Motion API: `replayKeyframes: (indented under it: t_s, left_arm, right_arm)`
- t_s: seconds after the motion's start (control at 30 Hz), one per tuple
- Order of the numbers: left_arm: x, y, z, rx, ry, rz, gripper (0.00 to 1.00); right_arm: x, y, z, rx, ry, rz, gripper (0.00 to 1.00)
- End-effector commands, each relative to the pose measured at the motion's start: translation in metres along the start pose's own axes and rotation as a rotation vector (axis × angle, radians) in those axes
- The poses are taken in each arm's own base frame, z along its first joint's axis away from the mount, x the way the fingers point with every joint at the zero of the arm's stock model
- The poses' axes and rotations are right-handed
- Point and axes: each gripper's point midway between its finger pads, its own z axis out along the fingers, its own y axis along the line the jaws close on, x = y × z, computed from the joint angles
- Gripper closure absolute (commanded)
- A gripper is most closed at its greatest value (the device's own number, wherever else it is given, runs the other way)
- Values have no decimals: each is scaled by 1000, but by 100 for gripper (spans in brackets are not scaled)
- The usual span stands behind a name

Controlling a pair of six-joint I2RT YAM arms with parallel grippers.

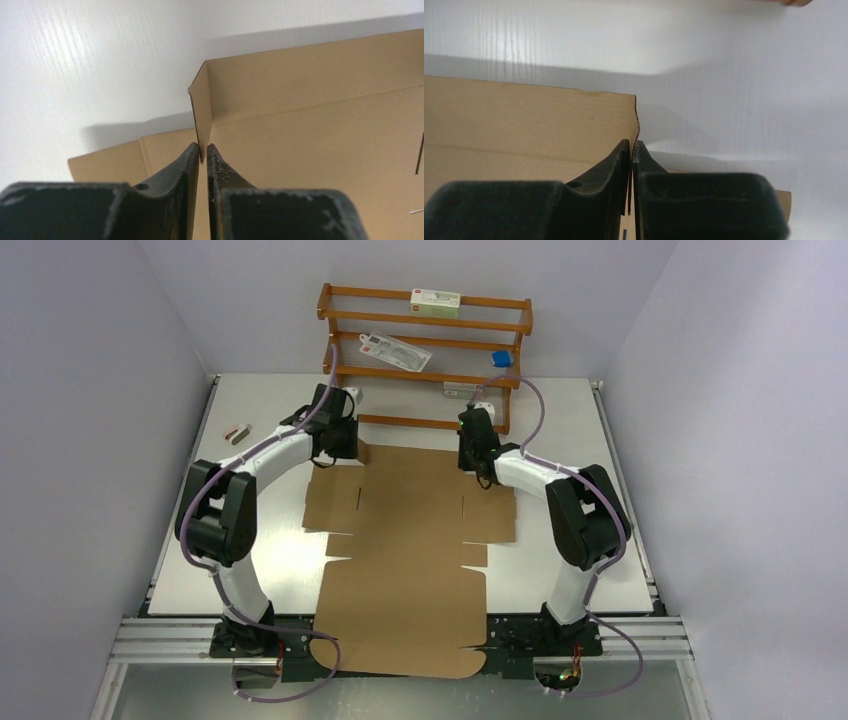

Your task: Fold the paper box

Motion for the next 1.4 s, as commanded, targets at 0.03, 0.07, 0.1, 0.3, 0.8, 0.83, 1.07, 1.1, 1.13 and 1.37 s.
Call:
replayKeyframes:
  t_s: [0.03,0.07,0.1,0.3,0.8,0.83,1.07,1.1,1.13,1.37]
  left_arm:
    - [-25,-2,-17,-119,-152,-5,83]
    - [-24,-3,-17,-132,-151,-4,83]
    - [-23,-4,-15,-144,-149,-1,83]
    - [-28,-11,-14,-181,-182,5,83]
    - [-25,-35,2,-304,-204,128,82]
    - [-27,-35,1,-314,-205,130,81]
    - [-40,-33,-25,-329,-253,108,62]
    - [-42,-32,-30,-330,-257,102,56]
    - [-43,-31,-35,-332,-260,95,50]
    - [-32,-27,-72,-263,-268,17,22]
  right_arm:
    - [-36,-8,-12,167,-109,-63,90]
    - [-40,-5,-13,179,-117,-77,90]
    - [-42,-6,-12,197,-122,-85,90]
    - [-53,0,-9,261,-147,-155,91]
    - [-54,15,10,308,-129,-222,88]
    - [-54,17,10,301,-127,-218,87]
    - [-65,19,-5,246,-140,-201,62]
    - [-67,18,-9,243,-142,-193,59]
    - [-68,16,-13,240,-143,-183,55]
    - [-61,-3,-44,178,-127,-89,23]
